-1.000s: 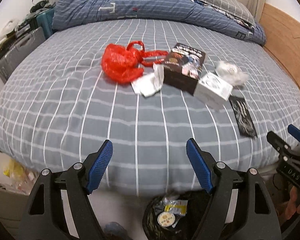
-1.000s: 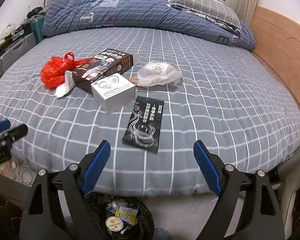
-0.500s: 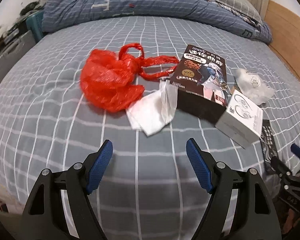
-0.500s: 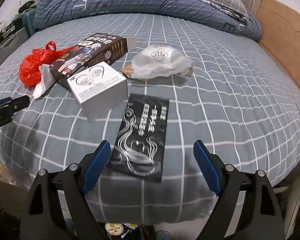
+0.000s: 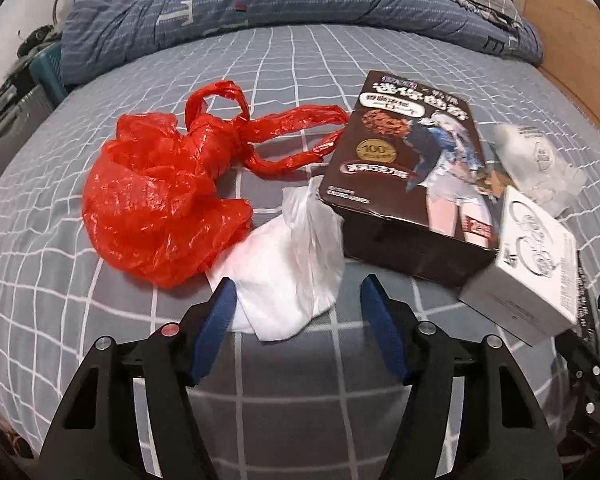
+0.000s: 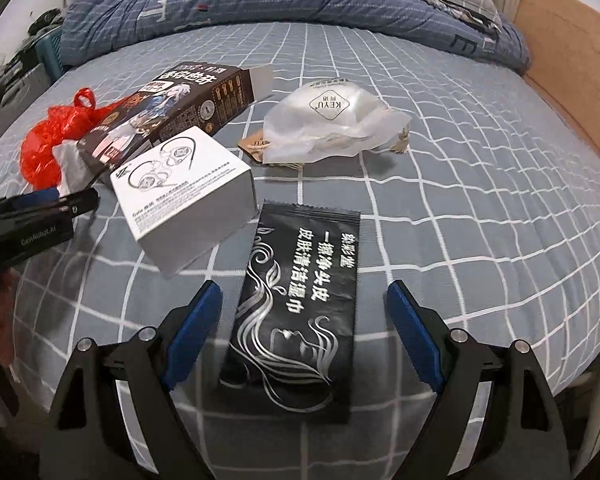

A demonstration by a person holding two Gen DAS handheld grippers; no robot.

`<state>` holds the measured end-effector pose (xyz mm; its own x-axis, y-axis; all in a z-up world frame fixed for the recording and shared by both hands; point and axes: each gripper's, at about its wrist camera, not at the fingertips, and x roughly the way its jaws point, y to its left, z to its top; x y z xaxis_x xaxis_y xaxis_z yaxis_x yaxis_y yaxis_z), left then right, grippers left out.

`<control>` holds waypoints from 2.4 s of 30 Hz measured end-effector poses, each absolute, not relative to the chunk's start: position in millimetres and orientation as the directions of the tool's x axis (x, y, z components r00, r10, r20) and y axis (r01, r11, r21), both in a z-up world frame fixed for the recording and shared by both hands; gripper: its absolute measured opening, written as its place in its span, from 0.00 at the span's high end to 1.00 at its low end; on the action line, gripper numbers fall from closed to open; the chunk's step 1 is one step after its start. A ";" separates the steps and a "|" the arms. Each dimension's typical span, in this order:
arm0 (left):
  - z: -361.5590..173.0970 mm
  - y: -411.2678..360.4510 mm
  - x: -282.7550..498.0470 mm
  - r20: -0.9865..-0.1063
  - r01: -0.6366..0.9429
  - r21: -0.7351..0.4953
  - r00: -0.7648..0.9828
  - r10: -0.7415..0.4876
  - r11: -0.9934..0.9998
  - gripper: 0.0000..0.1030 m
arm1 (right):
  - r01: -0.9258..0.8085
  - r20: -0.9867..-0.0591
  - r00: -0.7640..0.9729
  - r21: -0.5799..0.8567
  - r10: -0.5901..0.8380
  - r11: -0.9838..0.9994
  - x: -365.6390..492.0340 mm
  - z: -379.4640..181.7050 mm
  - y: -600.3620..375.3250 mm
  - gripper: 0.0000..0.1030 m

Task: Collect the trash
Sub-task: 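Grasp the white tissue with the left gripper while the right gripper grasps the black packet, then lift the white tissue and black packet and carry both over the bin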

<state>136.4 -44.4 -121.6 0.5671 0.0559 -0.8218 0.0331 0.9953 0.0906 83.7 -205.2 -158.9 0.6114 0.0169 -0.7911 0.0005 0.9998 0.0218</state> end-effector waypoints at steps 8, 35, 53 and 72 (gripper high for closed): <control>-125.3 -36.8 144.5 -0.821 0.004 0.066 0.569 0.052 0.998 0.66 | 0.020 -0.796 0.605 -0.001 -0.013 1.000 88.5 -159.1 -190.7 0.39; -92.5 -17.0 108.7 -0.812 0.004 -0.066 0.580 -0.056 0.998 0.92 | -0.028 -0.784 0.617 0.069 0.072 0.997 79.2 -131.4 -204.0 0.63; -83.9 -29.3 68.4 -0.799 -0.050 -0.045 0.602 -0.006 0.998 0.92 | -0.041 -0.752 0.651 0.095 0.099 0.995 57.8 -114.1 -214.5 0.63; -74.6 -46.1 22.0 -0.790 -0.036 -0.047 0.612 -0.015 0.998 0.92 | -0.064 -0.737 0.668 0.080 0.103 0.995 22.7 -106.4 -210.1 0.63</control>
